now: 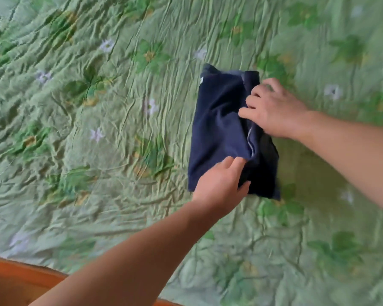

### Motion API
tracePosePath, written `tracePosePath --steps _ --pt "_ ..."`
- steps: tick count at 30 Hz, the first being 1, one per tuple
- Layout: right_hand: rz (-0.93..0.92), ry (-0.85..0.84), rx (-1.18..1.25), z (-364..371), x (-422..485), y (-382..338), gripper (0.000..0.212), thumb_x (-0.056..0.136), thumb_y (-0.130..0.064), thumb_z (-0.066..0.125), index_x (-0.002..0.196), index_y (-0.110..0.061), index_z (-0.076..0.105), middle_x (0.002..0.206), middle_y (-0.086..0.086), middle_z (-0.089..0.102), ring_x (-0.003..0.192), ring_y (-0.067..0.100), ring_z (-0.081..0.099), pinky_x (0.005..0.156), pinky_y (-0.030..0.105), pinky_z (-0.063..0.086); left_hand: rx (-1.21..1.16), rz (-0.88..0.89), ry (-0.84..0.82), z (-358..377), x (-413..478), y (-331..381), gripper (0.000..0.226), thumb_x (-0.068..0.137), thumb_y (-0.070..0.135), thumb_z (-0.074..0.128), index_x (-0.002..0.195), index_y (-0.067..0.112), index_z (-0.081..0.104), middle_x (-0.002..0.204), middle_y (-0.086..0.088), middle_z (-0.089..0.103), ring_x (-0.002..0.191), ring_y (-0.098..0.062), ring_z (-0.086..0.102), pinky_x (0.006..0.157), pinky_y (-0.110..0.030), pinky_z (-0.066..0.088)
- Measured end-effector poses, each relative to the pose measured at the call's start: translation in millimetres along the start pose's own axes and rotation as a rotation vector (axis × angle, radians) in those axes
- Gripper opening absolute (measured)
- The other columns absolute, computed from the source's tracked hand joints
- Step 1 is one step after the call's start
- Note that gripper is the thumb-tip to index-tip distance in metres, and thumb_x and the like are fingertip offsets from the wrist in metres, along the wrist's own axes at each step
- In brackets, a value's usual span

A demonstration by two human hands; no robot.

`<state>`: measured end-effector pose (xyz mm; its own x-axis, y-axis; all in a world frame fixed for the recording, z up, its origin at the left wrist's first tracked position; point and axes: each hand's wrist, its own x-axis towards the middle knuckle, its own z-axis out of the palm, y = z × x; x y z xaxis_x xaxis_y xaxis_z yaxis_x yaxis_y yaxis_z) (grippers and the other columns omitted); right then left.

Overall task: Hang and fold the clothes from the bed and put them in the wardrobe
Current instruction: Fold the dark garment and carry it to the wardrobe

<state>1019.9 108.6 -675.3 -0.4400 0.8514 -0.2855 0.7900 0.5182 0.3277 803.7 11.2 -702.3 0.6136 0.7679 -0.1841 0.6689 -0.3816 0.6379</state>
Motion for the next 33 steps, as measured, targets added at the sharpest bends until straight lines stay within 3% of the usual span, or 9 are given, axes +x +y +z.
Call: tracePosePath --steps 4,7,10,13,17,20,25,28,33 --pt "0.192 -0.386 0.147 55.5 -58.7 -9.7 0.066 0.087 -0.017 0.058 0.148 -0.032 0.037 0.148 0.009 0.036 0.143 0.036 0.024 0.120 0.059 0.018 0.127 0.060 -0.383 54.4 0.7 14.4 0.068 0.094 0.034 0.060 0.153 0.021 0.031 0.129 -0.010 0.046 0.121 -0.034 0.047 0.091 -0.049 0.050" --pt "0.406 -0.261 0.422 70.0 -60.5 -19.7 0.059 0.086 -0.013 0.058 0.142 -0.028 0.048 0.148 0.008 0.040 0.137 0.035 0.034 0.114 0.054 0.029 -0.136 -0.050 -0.144 68.6 -15.7 8.3 0.051 0.092 0.030 0.062 0.140 0.020 0.049 0.116 0.000 0.052 0.106 -0.020 0.056 0.088 -0.033 0.048" --pt "0.629 0.050 0.572 61.2 -32.3 -13.0 0.035 0.088 -0.017 0.056 0.123 -0.016 0.062 0.124 0.012 0.052 0.114 0.038 0.049 0.093 0.048 0.043 -0.396 -0.487 0.002 72.2 -35.8 -0.1 0.015 0.090 0.034 0.065 0.095 0.020 0.063 0.079 0.008 0.061 0.070 -0.011 0.060 0.074 -0.035 0.053" --pt "0.606 0.021 0.604 48.4 9.1 0.9 0.053 0.092 -0.047 0.056 0.136 -0.017 0.050 0.137 0.015 0.045 0.128 0.039 0.041 0.105 0.051 0.037 -0.783 -0.928 0.015 73.1 -43.7 -4.8 0.038 0.092 0.045 0.063 0.070 0.014 0.060 0.061 0.000 0.062 0.061 -0.021 0.062 0.072 -0.050 0.059" --pt "0.533 -0.237 0.704 48.5 53.9 12.8 0.101 0.083 -0.073 0.056 0.157 -0.024 0.009 0.162 0.012 0.025 0.152 0.034 0.015 0.119 0.063 0.006 -1.226 -1.132 0.148 63.2 -25.6 -1.1 0.031 0.094 0.039 0.067 0.088 0.010 0.057 0.087 -0.016 0.061 0.075 -0.026 0.059 0.071 -0.040 0.050" --pt "0.577 -0.252 0.838 51.0 64.7 20.8 0.117 0.078 -0.067 0.070 0.158 -0.031 -0.007 0.163 0.012 0.026 0.147 0.037 0.031 0.119 0.060 0.016 -1.388 -1.208 0.284 62.4 -12.0 1.0 0.028 0.090 0.031 0.074 0.103 0.015 0.056 0.101 -0.008 0.069 0.071 -0.021 0.060 0.073 -0.035 0.055" --pt "0.706 -0.322 0.913 48.3 65.6 31.1 0.079 0.074 -0.053 0.081 0.133 -0.010 0.050 0.133 0.018 0.058 0.115 0.039 0.058 0.095 0.044 0.048 -1.479 -1.222 0.389 54.5 -8.1 2.6 0.025 0.090 0.016 0.071 0.104 0.015 0.050 0.099 -0.003 0.064 0.078 -0.016 0.063 0.079 -0.034 0.054" --pt "0.781 -0.351 1.170 40.3 45.6 27.6 0.064 0.070 -0.041 0.085 0.120 -0.009 0.060 0.111 0.014 0.065 0.097 0.034 0.065 0.084 0.040 0.053 -1.455 -1.045 0.488 31.4 -10.4 -6.8 0.030 0.091 0.008 0.060 0.117 0.021 0.054 0.110 -0.001 0.070 0.097 -0.019 0.069 0.082 -0.043 0.058" --pt "0.991 -0.262 1.682 38.8 -28.7 -8.5 0.050 0.067 -0.031 0.084 0.108 -0.010 0.066 0.100 0.011 0.075 0.093 0.031 0.072 0.088 0.042 0.057 -0.796 -0.693 0.620 -43.7 -15.5 -66.0 0.018 0.086 0.017 0.057 0.104 0.020 0.058 0.090 -0.002 0.066 0.080 -0.016 0.063 0.083 -0.042 0.055"
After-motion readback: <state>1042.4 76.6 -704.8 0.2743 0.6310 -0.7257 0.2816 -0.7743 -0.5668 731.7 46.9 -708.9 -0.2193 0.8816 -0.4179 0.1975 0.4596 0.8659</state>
